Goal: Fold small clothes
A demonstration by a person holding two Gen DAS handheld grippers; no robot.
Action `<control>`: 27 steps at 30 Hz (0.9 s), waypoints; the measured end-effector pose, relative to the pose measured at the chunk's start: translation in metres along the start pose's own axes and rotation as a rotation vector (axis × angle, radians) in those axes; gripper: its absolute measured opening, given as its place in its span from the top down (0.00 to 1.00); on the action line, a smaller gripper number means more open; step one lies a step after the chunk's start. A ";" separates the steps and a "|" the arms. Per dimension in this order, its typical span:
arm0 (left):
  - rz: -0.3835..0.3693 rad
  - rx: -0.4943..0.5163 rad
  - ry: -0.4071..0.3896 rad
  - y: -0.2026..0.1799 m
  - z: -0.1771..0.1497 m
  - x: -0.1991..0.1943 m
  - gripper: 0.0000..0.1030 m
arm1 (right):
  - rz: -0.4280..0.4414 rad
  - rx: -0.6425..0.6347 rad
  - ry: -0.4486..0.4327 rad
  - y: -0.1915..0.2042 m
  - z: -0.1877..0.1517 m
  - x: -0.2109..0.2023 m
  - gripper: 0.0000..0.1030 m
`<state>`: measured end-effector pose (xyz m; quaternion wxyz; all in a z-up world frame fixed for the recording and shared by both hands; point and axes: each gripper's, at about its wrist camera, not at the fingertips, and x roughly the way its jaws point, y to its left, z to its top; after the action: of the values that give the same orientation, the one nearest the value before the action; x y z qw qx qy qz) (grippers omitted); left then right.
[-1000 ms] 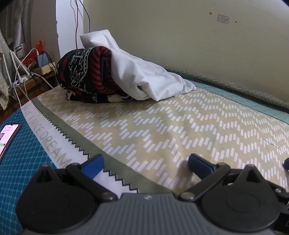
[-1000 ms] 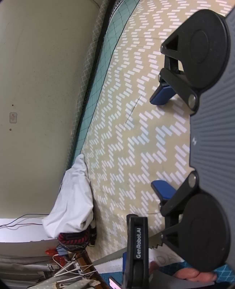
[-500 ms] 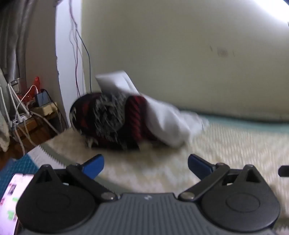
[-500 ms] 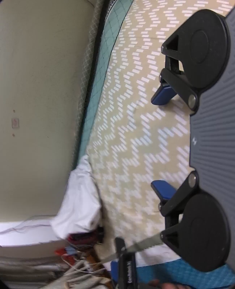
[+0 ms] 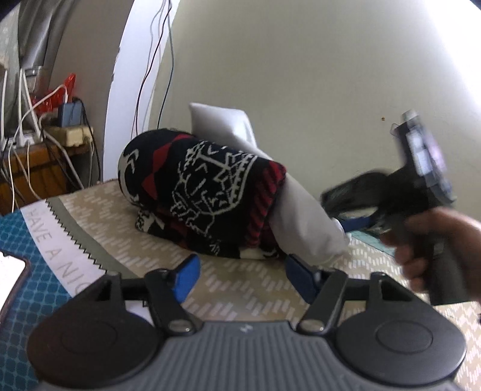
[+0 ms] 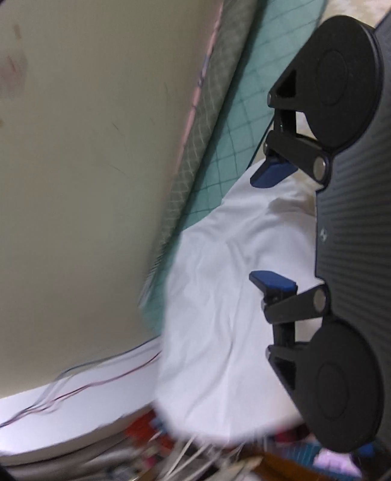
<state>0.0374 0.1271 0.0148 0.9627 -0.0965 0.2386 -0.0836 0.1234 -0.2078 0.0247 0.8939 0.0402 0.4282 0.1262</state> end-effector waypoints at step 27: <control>-0.010 0.007 -0.085 -0.019 0.009 -0.020 0.50 | -0.202 -0.056 -0.556 0.016 -0.083 -0.362 0.34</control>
<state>0.0216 0.1138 0.0362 0.9719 -0.0976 0.1966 -0.0849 -0.1622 -0.2891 0.2487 0.9858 0.0056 0.1649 0.0327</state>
